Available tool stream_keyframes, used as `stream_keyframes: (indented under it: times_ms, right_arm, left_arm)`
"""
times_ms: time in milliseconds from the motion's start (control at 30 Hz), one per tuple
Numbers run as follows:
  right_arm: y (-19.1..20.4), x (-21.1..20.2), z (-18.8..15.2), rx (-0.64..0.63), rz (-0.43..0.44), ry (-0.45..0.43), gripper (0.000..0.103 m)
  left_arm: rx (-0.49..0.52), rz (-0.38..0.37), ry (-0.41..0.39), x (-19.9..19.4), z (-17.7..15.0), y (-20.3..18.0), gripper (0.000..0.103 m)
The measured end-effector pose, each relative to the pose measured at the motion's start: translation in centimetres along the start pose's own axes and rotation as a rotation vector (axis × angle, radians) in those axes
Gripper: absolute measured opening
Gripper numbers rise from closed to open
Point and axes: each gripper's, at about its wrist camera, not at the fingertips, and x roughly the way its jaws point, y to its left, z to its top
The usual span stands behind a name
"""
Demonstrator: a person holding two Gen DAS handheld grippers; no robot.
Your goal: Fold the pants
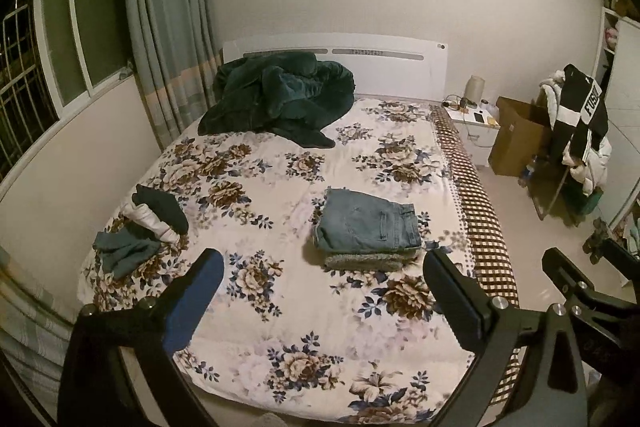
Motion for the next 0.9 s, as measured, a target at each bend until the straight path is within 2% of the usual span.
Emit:
stream_keyframes:
  times_ms: [900]
  right_arm:
    - [-0.6, -1.7, 0.0, 0.004, 0.009, 0.001, 0.103]
  left_arm:
    - [-0.001, 0.011, -0.010, -1.6, -0.3, 0.1, 0.102]
